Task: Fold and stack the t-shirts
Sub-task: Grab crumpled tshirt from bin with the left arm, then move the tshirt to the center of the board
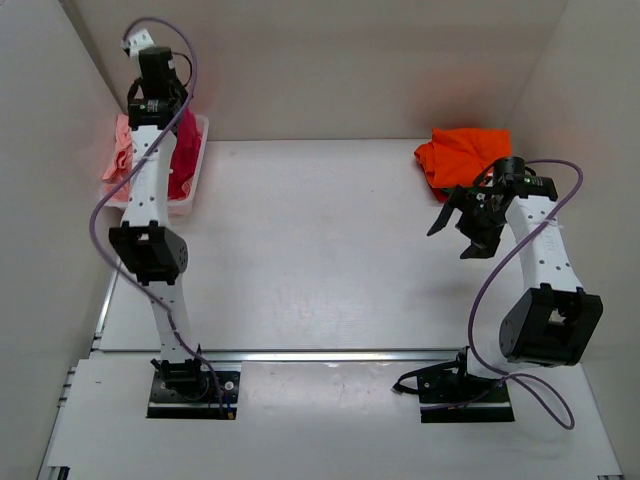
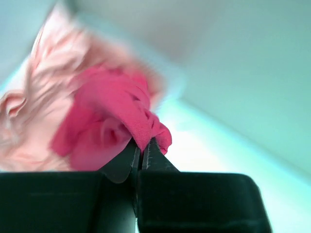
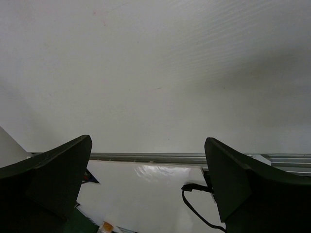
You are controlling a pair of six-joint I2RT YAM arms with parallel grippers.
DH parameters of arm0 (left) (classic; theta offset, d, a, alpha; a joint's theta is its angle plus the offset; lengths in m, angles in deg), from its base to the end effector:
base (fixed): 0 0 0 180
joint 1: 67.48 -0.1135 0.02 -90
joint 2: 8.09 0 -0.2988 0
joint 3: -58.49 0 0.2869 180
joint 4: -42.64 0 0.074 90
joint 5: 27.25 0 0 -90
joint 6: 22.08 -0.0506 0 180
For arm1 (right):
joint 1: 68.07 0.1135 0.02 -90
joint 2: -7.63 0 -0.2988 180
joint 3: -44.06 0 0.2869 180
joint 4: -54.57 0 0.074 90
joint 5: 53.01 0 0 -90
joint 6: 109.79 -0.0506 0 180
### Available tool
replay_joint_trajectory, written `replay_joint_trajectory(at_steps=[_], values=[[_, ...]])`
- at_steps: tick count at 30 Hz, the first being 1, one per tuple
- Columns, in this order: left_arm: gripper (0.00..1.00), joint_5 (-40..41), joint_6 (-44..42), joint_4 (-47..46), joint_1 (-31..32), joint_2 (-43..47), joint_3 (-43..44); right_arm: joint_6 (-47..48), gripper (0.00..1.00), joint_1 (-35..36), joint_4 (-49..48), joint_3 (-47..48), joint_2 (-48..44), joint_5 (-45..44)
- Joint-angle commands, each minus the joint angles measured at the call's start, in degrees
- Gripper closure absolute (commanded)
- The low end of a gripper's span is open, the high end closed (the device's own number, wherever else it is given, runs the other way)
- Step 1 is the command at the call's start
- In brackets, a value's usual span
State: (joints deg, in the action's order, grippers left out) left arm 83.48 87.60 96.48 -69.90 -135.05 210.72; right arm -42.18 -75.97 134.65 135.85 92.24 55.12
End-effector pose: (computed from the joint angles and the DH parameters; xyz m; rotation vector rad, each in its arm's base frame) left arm 0.5644 0.0418 0.4167 -0.6049 1.9478 0.1859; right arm 0.3117 -0.0274 0.3301 0.6771 2.7629 0.5040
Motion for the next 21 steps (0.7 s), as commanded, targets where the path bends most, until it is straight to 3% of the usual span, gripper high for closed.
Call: replay_joint_trajectory(at_steps=[1,3,9,15,18,21], values=[[1.00,-4.5,8.3,-2.6,4.9,17.2,2.0,0.7,0.01,-0.5,-3.3,-2.7,-5.2,1.6],[1.00,-6.6,10.5,-5.4,6.5,22.2,-0.2,0.7,0.01,-0.9,-4.6,-5.0,-6.8,2.0],[1.00,-23.4,25.4,-8.4,9.6,34.8,-15.3,-0.6,0.00,-0.2,-10.0,-9.8,-10.3,3.0],[1.00,-37.6,31.9,-11.0,13.0,43.7,-41.3,-0.5,0.01,-0.2,-11.3,-11.7,-13.9,2.4],[1.00,-43.8,33.1,-11.6,12.9,46.2,-53.7,0.2,0.01,0.9,-12.2,-13.6,-15.5,2.3],[1.00,-43.3,28.5,-9.1,15.4,46.1,-60.8,0.0,0.01,3.1,-13.9,-14.6,-17.0,3.2]])
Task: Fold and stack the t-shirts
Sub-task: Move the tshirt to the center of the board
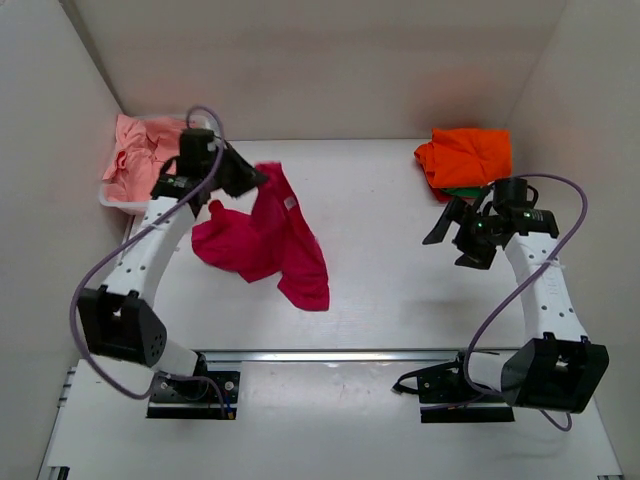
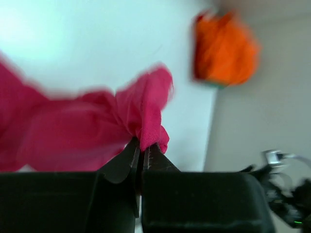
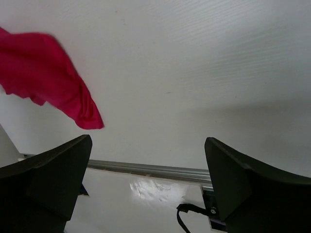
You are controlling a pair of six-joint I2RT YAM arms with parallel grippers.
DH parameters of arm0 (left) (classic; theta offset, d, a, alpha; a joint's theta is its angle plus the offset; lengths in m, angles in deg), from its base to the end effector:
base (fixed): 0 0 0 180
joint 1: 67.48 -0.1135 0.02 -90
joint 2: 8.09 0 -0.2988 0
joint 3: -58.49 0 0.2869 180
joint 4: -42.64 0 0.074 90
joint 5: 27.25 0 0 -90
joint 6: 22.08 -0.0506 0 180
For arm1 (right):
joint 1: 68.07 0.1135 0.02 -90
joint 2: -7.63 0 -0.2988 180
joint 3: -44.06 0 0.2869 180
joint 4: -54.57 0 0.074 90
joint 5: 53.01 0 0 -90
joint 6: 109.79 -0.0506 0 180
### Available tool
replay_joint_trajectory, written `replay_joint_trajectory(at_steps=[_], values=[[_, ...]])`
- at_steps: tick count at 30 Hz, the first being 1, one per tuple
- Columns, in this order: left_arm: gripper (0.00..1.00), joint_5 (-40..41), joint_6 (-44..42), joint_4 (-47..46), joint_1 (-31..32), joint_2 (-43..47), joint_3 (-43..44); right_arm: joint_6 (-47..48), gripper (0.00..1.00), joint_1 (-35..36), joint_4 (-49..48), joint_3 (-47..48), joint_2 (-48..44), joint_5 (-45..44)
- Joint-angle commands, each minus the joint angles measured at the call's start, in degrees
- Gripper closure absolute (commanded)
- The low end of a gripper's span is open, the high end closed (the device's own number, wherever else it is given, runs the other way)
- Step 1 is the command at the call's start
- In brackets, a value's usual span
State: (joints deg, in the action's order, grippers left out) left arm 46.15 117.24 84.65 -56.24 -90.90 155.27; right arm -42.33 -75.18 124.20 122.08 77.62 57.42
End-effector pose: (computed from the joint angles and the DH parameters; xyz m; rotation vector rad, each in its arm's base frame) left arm 0.3592 -0.0861 0.4216 -0.5280 2.1123 -0.9299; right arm 0.2598 -0.0146 0.3275 0.5600 2.5869 0.5620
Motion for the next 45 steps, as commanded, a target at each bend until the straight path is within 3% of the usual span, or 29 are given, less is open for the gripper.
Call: replay_joint_trajectory(at_steps=[1,6,11,16,21,22,24,26,27,32,36,37,42,45], values=[[1.00,-5.6,-1.8,3.0,3.1,2.0,-6.3,-0.5,0.01,4.4,-4.4,-1.6,-2.3,1.5],[1.00,-4.1,-2.3,0.0,4.6,7.2,-14.2,-2.9,0.01,18.3,-15.0,-8.1,-5.3,4.5],[1.00,-2.8,-7.3,1.1,3.2,11.2,-19.2,-5.5,0.01,32.1,-29.1,-19.0,-3.3,0.8],[1.00,-0.8,-9.4,-3.7,0.5,19.0,-27.1,-7.1,0.00,36.7,-42.8,-25.6,1.6,-0.9],[1.00,2.6,-13.2,-0.8,-1.5,23.0,-23.4,-5.9,0.02,41.2,-49.4,-25.2,6.7,-7.5],[1.00,2.7,-13.6,-0.1,-1.4,23.9,-21.4,-5.0,0.06,42.3,-50.0,-24.4,7.9,-8.2],[1.00,2.0,-13.3,0.6,-1.1,24.5,-18.4,-4.6,0.42,43.8,-51.6,-23.2,8.7,-9.6],[1.00,-0.1,-12.4,2.2,-0.4,24.3,-13.9,-4.5,0.65,45.3,-52.3,-21.2,10.0,-9.3],[1.00,-0.2,-12.3,3.0,0.0,24.2,-13.1,-4.4,0.67,46.6,-52.7,-21.1,10.6,-9.4],[1.00,-4.2,-11.8,3.6,-0.8,25.1,-11.2,-5.7,0.54,50.6,-54.9,-17.3,13.1,-10.6],[1.00,-7.2,-10.1,0.7,0.5,23.0,-8.1,-7.1,0.41,53.7,-58.5,-19.6,13.0,-11.5],[1.00,-8.0,-9.3,-0.7,1.0,21.6,-5.8,-7.2,0.33,54.4,-59.0,-20.2,12.6,-13.2],[1.00,-16.5,-2.7,-5.8,4.4,14.3,7.1,-7.5,0.23,58.1,-57.6,-19.5,14.6,-19.8],[1.00,-24.6,3.1,-11.2,7.9,8.5,13.4,-8.0,0.07,58.4,-59.8,-22.6,11.8,-23.3]])
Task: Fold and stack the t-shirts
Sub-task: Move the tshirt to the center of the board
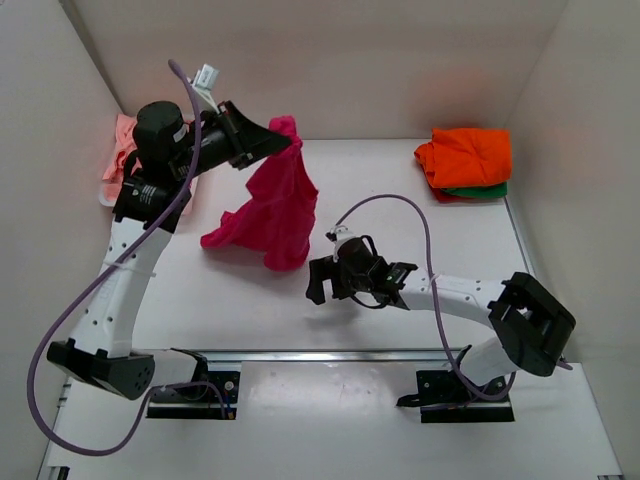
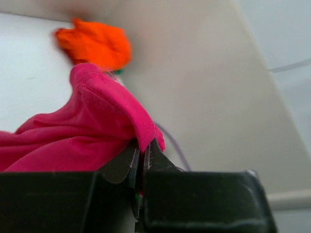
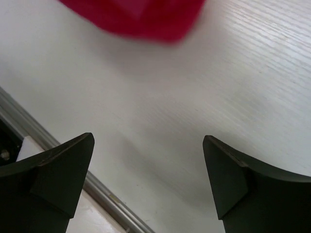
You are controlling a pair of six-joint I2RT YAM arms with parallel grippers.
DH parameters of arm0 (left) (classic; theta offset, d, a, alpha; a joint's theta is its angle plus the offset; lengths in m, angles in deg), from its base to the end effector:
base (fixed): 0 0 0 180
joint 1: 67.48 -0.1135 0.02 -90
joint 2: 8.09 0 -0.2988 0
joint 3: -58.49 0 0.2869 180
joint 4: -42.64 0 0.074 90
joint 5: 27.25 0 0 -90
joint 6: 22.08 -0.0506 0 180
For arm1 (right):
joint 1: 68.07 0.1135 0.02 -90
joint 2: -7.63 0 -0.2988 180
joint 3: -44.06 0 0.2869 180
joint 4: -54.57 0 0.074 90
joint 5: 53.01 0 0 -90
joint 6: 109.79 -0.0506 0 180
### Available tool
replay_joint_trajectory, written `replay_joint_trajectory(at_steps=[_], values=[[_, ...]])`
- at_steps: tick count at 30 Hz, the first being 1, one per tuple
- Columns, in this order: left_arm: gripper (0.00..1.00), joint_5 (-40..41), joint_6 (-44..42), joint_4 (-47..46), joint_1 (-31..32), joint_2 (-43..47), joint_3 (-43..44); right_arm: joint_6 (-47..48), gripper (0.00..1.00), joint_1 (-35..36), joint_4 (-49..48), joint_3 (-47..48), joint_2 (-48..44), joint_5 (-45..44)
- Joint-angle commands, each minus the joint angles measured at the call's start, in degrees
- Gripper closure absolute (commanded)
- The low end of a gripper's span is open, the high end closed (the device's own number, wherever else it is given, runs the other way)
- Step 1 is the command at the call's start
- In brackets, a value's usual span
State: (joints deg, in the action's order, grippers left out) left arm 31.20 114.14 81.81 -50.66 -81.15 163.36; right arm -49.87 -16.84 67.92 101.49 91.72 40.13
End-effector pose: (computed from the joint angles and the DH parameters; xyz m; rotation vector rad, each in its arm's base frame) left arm 0.2727 -0.1101 0.5356 -0.0243 1.8538 -1.2603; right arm 0.2114 0.2676 0.2019 -0.4706 2.3535 0.7788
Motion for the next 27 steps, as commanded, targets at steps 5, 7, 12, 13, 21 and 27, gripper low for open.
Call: replay_joint_trajectory(at_steps=[5,7,12,13,21,27], values=[[1.00,-16.7,21.0,-23.1,2.4,-3.0,7.5,0.0,0.01,-3.1,-4.7,-4.2,-8.1,-9.1],[1.00,-16.9,24.4,-27.9,4.0,-4.3,9.5,0.6,0.02,-4.5,-2.6,-4.4,-10.3,-10.8],[1.00,-18.1,30.3,-32.7,0.5,-9.4,19.9,-1.2,0.05,-10.9,3.3,-10.6,-21.5,-12.5],[1.00,-18.5,30.0,-30.7,-2.9,-9.7,20.5,-1.5,0.06,-12.0,4.5,-12.0,-24.2,-12.9],[1.00,-6.0,22.5,-33.8,-12.1,9.5,-32.8,0.7,0.13,-26.9,13.7,-17.4,-38.9,-6.9],[1.00,4.3,16.6,-34.8,-9.3,15.0,-62.0,2.8,0.14,-31.0,15.0,-17.9,-36.0,-0.6]])
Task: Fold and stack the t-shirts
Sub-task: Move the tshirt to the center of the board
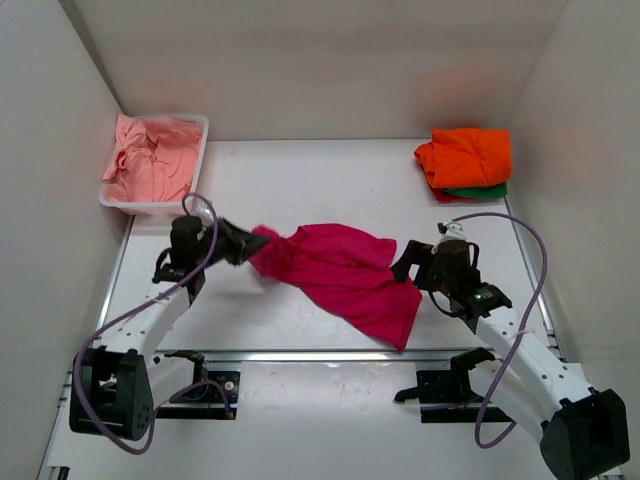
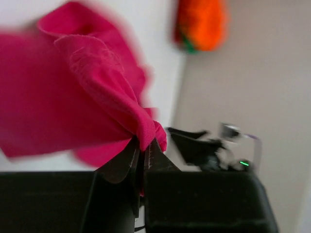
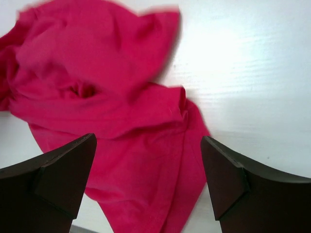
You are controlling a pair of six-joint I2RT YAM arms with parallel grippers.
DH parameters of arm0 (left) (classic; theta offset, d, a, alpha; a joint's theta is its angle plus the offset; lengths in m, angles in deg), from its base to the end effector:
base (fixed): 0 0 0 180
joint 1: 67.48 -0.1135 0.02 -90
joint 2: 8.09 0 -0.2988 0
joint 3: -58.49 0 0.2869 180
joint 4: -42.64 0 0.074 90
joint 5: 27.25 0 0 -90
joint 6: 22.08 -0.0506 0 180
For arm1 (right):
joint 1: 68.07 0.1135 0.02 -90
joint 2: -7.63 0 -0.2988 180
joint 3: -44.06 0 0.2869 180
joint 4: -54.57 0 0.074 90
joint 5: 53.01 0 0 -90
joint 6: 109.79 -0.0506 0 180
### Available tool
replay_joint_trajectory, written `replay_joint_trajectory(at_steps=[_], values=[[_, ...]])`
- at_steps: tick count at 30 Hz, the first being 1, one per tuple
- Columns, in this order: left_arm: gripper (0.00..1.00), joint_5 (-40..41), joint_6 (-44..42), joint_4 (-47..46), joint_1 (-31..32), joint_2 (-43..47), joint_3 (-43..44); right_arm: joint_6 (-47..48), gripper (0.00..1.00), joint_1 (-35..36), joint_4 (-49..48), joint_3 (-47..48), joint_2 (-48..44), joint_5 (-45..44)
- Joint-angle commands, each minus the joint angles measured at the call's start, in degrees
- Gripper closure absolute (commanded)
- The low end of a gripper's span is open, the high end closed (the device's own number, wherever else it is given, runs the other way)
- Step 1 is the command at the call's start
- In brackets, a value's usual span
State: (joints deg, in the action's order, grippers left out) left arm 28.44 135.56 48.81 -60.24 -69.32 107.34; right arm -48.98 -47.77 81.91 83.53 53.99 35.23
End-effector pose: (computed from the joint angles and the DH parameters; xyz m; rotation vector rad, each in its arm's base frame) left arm 0.2605 -0.0618 0.2771 -0.6415 2.0122 -1.4068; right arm 0.1896 0.0685 0.2252 0.1887 2.1967 0.4576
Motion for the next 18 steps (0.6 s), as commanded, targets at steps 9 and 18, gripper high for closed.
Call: replay_joint_trajectory(at_steps=[9,18], values=[[1.00,8.1,-11.6,3.0,-1.4,3.7,-9.3,2.1,0.53,-0.3,1.2,2.0,8.1,4.8],[1.00,7.4,-10.4,0.7,-0.8,3.1,-11.3,3.7,0.40,-5.3,-3.3,1.5,13.4,6.7]])
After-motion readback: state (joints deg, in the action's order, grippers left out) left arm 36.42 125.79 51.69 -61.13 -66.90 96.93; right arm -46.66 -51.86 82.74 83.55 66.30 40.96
